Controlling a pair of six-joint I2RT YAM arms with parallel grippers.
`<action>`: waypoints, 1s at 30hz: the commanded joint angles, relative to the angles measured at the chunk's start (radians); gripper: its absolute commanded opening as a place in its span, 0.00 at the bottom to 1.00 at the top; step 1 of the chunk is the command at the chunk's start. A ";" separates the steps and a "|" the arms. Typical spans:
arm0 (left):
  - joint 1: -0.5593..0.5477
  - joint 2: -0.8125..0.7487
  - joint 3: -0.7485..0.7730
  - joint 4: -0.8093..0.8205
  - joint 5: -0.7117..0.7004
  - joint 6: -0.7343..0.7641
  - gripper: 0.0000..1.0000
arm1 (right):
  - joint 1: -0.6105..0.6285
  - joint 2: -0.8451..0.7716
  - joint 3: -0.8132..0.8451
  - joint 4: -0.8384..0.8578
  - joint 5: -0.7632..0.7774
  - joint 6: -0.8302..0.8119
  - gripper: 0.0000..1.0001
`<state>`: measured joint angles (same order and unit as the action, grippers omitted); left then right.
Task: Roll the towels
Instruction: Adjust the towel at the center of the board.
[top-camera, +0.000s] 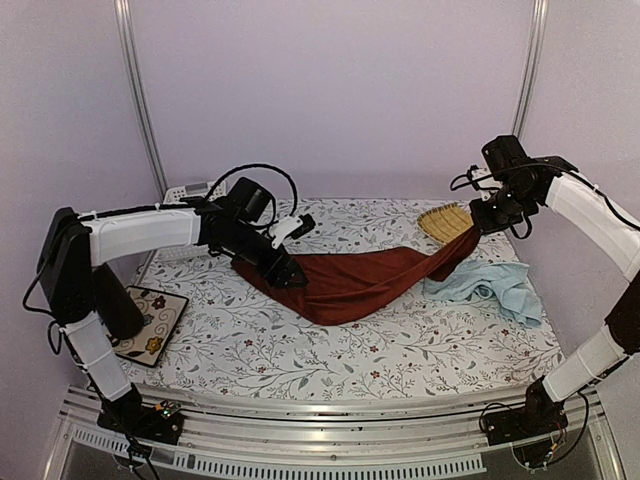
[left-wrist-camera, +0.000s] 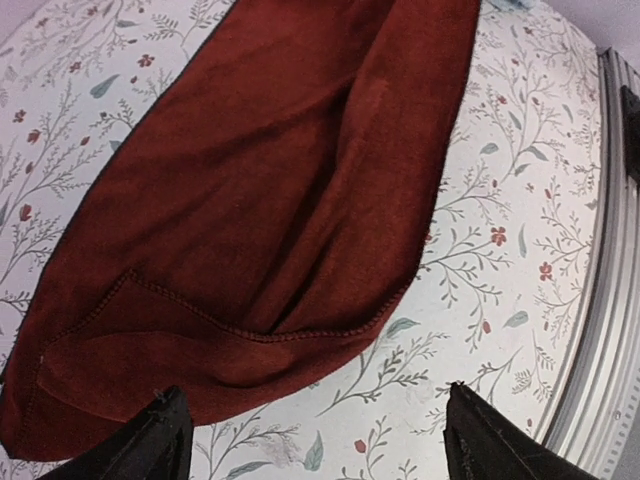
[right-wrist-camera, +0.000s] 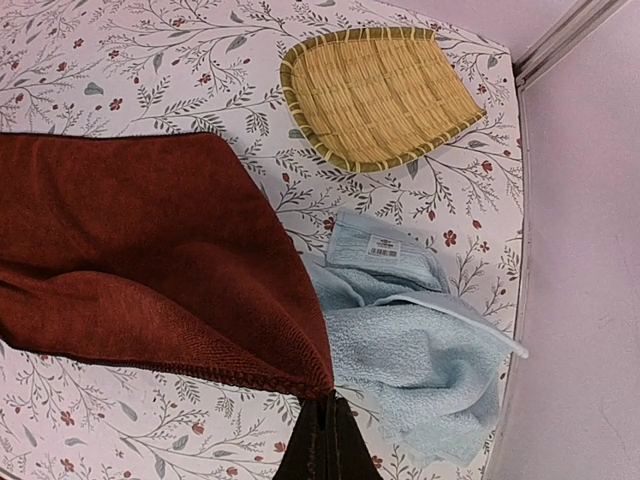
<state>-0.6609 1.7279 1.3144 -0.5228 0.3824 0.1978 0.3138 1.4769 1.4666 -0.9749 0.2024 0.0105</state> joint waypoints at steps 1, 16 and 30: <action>0.068 0.153 0.125 -0.029 -0.181 -0.063 0.88 | -0.004 -0.012 -0.001 -0.006 0.034 0.001 0.02; 0.095 0.604 0.562 -0.192 -0.293 -0.158 0.76 | 0.019 0.012 0.015 0.018 0.006 0.027 0.02; 0.020 0.580 0.524 -0.171 -0.372 -0.154 0.53 | 0.025 0.038 0.008 0.042 -0.013 0.025 0.02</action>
<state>-0.6182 2.3348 1.8572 -0.6933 0.0319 0.0360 0.3336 1.4994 1.4666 -0.9562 0.2028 0.0269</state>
